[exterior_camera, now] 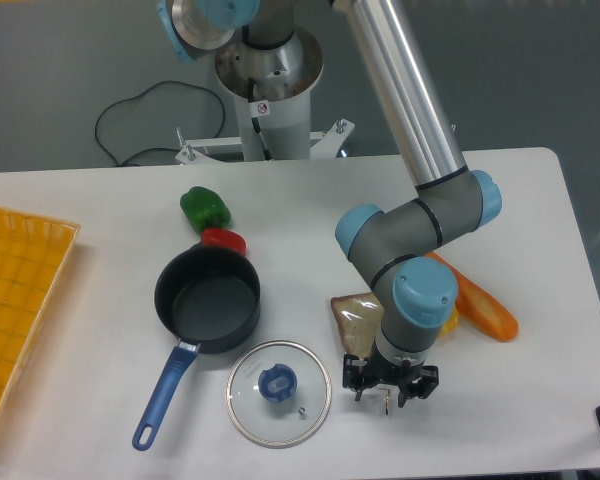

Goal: Pick up the toast
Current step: 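Hold the gripper closed on the bagged toast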

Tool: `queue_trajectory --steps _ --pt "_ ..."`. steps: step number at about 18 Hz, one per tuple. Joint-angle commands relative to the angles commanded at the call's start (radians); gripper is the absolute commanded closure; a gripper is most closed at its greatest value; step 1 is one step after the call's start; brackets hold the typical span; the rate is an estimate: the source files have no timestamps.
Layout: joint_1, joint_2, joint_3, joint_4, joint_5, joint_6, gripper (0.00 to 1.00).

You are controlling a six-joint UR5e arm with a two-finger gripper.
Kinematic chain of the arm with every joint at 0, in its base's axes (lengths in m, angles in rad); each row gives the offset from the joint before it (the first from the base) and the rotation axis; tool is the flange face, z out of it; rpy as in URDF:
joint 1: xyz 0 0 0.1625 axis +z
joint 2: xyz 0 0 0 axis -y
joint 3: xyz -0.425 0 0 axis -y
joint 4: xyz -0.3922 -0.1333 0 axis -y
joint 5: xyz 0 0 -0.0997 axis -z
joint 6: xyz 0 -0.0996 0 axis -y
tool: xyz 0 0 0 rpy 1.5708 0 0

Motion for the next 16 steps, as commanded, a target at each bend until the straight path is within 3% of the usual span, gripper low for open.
queue_trajectory --steps 7,16 --pt "0.000 0.000 0.000 0.000 0.002 0.002 0.38" --pt "0.000 0.003 0.000 0.000 0.000 0.002 0.55"
